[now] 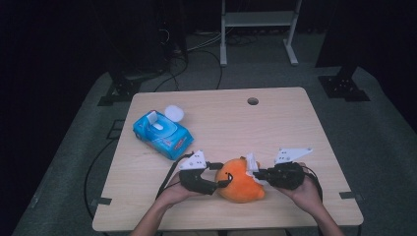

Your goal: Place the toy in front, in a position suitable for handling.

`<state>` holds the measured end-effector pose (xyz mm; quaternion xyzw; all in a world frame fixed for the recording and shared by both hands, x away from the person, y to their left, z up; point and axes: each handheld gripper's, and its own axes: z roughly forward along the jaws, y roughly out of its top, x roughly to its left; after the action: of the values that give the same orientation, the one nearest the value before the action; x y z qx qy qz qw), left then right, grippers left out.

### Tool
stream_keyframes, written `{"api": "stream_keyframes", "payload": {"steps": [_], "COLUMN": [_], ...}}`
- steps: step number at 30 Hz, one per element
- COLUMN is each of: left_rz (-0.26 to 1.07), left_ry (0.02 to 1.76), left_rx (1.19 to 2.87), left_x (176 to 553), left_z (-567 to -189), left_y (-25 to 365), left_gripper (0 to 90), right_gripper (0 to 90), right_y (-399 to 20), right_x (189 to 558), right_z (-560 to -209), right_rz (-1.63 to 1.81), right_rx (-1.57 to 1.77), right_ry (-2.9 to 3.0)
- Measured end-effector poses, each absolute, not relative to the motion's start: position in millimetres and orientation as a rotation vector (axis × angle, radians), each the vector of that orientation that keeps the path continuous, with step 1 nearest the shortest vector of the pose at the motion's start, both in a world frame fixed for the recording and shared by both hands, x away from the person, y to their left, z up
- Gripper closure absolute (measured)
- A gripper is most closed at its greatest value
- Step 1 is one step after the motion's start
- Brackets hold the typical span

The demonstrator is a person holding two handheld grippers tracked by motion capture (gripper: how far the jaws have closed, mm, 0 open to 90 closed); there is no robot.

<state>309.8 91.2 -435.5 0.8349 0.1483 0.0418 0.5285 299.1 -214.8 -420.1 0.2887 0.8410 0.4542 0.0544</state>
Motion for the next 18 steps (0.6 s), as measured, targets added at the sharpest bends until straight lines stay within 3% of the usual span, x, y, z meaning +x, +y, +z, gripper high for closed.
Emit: {"api": "stream_keyframes", "payload": {"steps": [3, 9, 12, 13, 14, 16, 18], "left_rz": [0.095, 0.135, 0.130, 0.127, 0.128, 0.114, 0.117], "left_ry": [0.360, 0.374, 0.368, 0.366, 0.366, 0.366, 0.366], "left_rx": [1.994, 2.007, 2.012, 2.002, 1.997, 2.002, 2.018], "left_x": [310.2, 309.2, 309.8, 309.7, 309.9, 310.5, 310.3], "left_z": [-439.9, -438.9, -437.8, -436.4, -434.2, -434.4, -437.0], "left_y": [86.8, 83.6, 85.7, 86.8, 88.1, 89.5, 88.1], "left_gripper": [41.9, 45.3, 43.9, 41.1, 31.0, 27.4, 30.0], "right_gripper": [83.8, 83.9, 83.8, 83.8, 83.9, 83.9, 83.9], "right_y": [-216.0, -204.8, -197.3, -198.7, -202.8, -207.5, -210.3], "right_x": [301.6, 289.5, 288.8, 291.0, 294.2, 296.9, 298.8], "right_z": [-421.2, -405.7, -408.9, -410.7, -413.2, -414.9, -415.4], "right_rz": [1.362, 1.410, 1.351, 1.364, 1.368, 1.362, 1.372], "right_rx": [0.889, 0.792, 0.765, 0.788, 0.821, 0.846, 0.869], "right_ry": [2.547, 2.527, 2.544, 2.545, 2.539, 2.525, 2.521]}}
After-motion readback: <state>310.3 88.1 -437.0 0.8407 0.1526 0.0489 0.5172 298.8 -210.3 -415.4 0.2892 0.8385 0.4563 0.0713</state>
